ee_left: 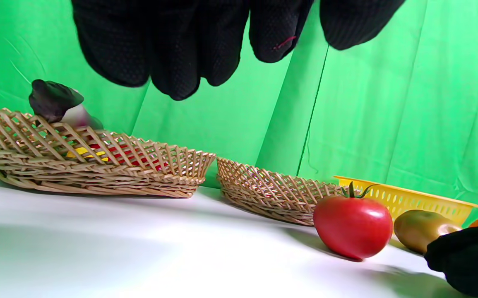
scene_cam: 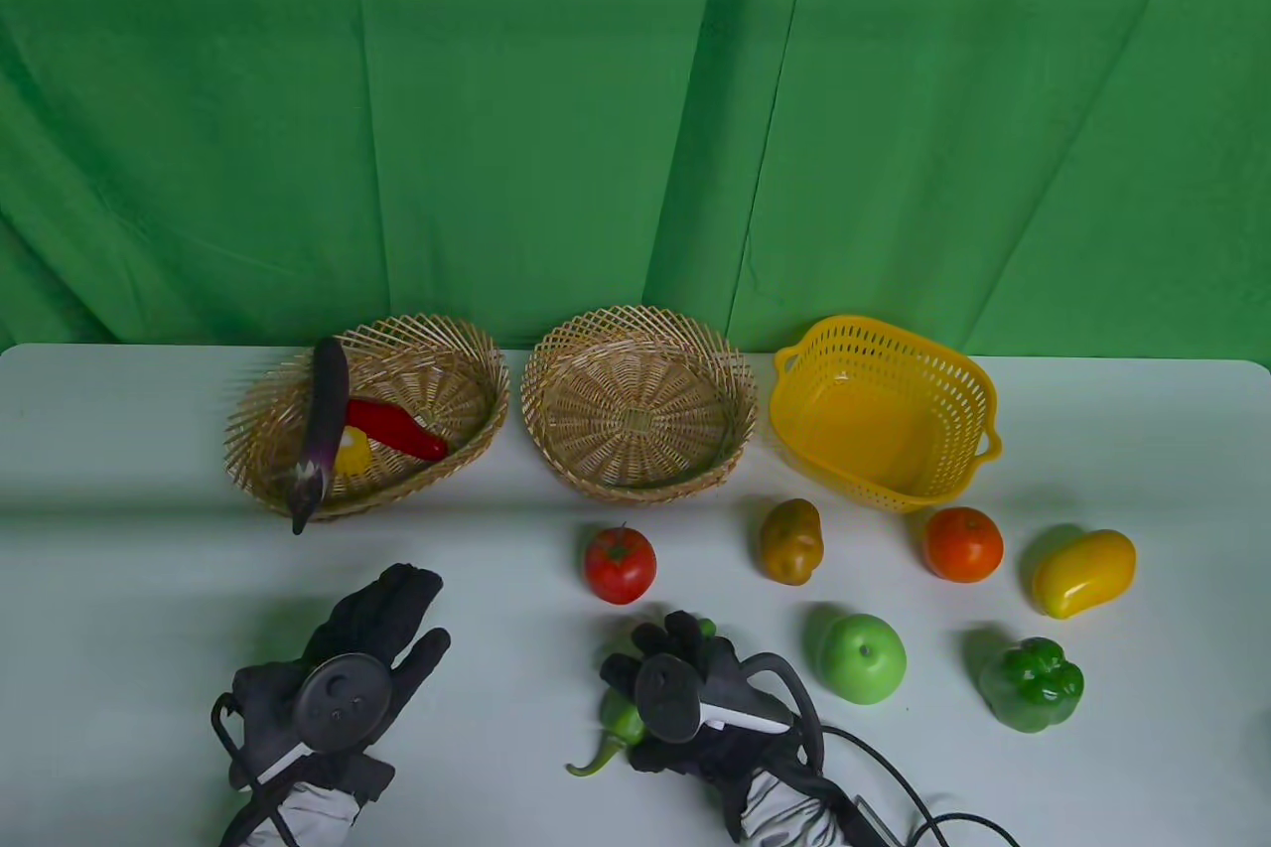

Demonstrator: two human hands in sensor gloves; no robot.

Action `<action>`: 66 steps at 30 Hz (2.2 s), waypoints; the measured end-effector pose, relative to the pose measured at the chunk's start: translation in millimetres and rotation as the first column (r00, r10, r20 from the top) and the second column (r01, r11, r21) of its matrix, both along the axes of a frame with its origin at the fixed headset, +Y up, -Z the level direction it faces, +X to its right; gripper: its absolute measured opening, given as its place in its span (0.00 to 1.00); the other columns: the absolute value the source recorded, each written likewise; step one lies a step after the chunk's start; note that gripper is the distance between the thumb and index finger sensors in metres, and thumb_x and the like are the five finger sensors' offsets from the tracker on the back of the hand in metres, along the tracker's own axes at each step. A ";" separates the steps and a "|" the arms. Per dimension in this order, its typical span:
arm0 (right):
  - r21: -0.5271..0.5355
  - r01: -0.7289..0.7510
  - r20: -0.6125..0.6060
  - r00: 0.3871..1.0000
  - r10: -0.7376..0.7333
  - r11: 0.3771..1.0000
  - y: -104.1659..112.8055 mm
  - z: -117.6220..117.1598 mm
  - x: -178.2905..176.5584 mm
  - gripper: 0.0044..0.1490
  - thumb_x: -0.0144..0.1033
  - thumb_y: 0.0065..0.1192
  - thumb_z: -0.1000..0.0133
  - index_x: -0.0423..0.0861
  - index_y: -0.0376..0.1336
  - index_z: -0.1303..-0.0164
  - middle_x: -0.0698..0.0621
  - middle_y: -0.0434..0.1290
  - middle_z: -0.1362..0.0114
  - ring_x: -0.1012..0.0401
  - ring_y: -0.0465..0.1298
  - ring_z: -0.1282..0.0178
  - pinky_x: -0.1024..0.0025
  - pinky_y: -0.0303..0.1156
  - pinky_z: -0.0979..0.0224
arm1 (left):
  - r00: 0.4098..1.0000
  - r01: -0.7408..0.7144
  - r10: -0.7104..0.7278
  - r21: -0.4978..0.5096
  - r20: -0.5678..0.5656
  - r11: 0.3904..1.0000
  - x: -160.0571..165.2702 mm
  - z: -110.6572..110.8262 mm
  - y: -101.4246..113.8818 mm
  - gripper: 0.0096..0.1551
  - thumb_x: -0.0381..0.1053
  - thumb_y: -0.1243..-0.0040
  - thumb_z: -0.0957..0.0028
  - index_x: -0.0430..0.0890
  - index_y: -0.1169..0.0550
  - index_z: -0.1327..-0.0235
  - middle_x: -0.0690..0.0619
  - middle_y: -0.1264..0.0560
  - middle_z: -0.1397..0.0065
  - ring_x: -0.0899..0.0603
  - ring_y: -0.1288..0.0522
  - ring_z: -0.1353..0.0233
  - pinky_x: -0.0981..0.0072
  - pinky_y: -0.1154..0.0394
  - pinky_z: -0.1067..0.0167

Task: Place 10 objects into 3 containers, with green background

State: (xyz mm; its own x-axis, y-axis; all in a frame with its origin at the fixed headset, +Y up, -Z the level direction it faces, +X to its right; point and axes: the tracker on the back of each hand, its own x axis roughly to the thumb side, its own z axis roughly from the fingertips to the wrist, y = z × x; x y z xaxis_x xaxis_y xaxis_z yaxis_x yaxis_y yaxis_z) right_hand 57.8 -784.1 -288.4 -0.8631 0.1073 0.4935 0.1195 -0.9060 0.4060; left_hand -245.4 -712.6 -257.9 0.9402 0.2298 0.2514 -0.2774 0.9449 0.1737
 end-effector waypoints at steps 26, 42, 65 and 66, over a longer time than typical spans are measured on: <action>0.200 -0.129 -0.115 0.981 0.154 0.971 8.3 6.8 -27.3 0.47 0.62 0.63 0.45 0.69 0.45 0.20 0.38 0.45 0.11 0.35 0.49 0.13 0.25 0.60 0.22 | 1.000 -0.004 0.004 0.006 -0.001 1.000 -1.1 -0.2 0.2 0.36 0.65 0.52 0.39 0.55 0.34 0.18 0.43 0.29 0.18 0.35 0.25 0.25 0.41 0.26 0.37; 0.254 0.071 -0.049 0.997 -0.060 0.965 80.0 -1.4 -6.1 0.47 0.61 0.64 0.46 0.68 0.45 0.20 0.36 0.45 0.11 0.33 0.50 0.14 0.29 0.62 0.22 | 1.000 -0.011 0.011 0.004 -0.020 1.000 -5.6 0.1 1.1 0.36 0.65 0.52 0.39 0.55 0.34 0.18 0.42 0.29 0.18 0.35 0.25 0.25 0.41 0.26 0.37; 0.265 0.179 0.200 0.951 -0.236 0.947 130.4 -139.3 -42.9 0.48 0.62 0.63 0.45 0.69 0.43 0.19 0.38 0.44 0.10 0.35 0.48 0.12 0.31 0.60 0.19 | 0.998 -0.004 0.005 0.010 -0.062 1.000 -14.3 0.3 3.5 0.36 0.65 0.52 0.39 0.55 0.34 0.18 0.42 0.29 0.18 0.35 0.25 0.25 0.41 0.26 0.37; 0.265 0.176 0.202 0.951 -0.233 0.948 128.8 -141.2 -44.0 0.48 0.62 0.63 0.45 0.70 0.43 0.19 0.39 0.44 0.10 0.35 0.48 0.12 0.31 0.60 0.19 | 0.998 -0.003 0.004 0.011 -0.063 1.000 -14.5 0.3 3.6 0.36 0.65 0.52 0.39 0.55 0.34 0.18 0.42 0.29 0.18 0.35 0.25 0.25 0.41 0.26 0.37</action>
State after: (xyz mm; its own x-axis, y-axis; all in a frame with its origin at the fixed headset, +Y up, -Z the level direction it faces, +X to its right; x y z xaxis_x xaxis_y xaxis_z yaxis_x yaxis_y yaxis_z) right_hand 13.8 -655.2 -429.6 -0.9272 0.1954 0.3196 -0.1481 -0.9749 0.1664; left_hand -259.9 -709.0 -257.6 0.9535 0.2309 0.1938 -0.2690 0.9419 0.2010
